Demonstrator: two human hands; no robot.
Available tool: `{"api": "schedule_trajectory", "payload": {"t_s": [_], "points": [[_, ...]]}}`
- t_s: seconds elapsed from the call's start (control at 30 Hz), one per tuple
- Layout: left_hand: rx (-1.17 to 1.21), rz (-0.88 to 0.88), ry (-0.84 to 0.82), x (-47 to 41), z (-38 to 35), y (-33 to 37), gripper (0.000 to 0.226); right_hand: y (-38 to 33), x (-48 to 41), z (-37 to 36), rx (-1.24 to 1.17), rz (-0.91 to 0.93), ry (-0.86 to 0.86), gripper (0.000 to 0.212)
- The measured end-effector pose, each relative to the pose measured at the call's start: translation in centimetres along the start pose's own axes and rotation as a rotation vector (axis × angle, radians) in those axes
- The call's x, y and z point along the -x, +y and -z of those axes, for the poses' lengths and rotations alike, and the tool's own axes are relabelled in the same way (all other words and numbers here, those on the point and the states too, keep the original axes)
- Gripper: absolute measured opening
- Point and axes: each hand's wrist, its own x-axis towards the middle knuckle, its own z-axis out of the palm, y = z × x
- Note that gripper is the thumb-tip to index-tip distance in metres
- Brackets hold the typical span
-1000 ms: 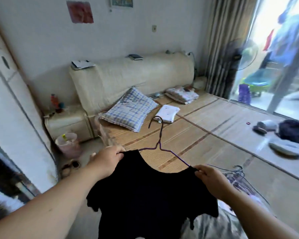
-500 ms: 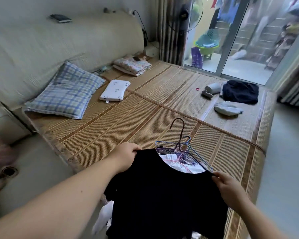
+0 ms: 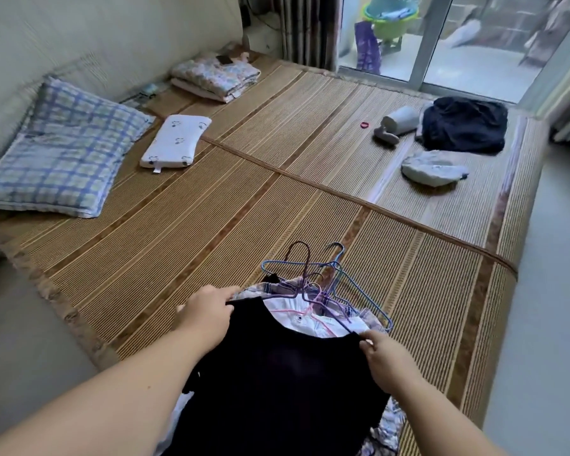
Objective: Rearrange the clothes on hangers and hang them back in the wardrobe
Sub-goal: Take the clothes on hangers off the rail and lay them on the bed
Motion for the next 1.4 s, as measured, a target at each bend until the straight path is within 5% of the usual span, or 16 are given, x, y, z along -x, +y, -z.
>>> {"api": "schedule_trajectory", "payload": {"t_s": [0.13, 0.43, 0.7, 0.97, 1.4], "points": [[-0.003, -0.008, -0.051, 1.0, -1.3, 0.6, 0.071, -1.5, -1.0, -1.3, 0.059, 0.074, 0.019, 0.052], [-0.009, -0.046, 0.0, 7.8, 3.2, -3.8, 0.068, -15.8, 2.8, -5.2, 0.211, 0.582, -0.011, 0.045], [-0.046, 0.104, 0.385, 21.5, 14.9, -17.1, 0.065, -35.5, 15.2, -11.4, 0.389, 1.185, -0.029, 0.05], [-0.164, 0.377, 0.66, 41.0, 21.6, -32.0, 0.067, -49.1, 33.9, -20.8, 0.422, 1.575, -0.122, 0.052], [-0.524, 0.855, 1.216, 66.9, 31.4, -38.5, 0.062, -62.4, 61.7, -28.7, 0.199, 2.123, -0.244, 0.058]]}}
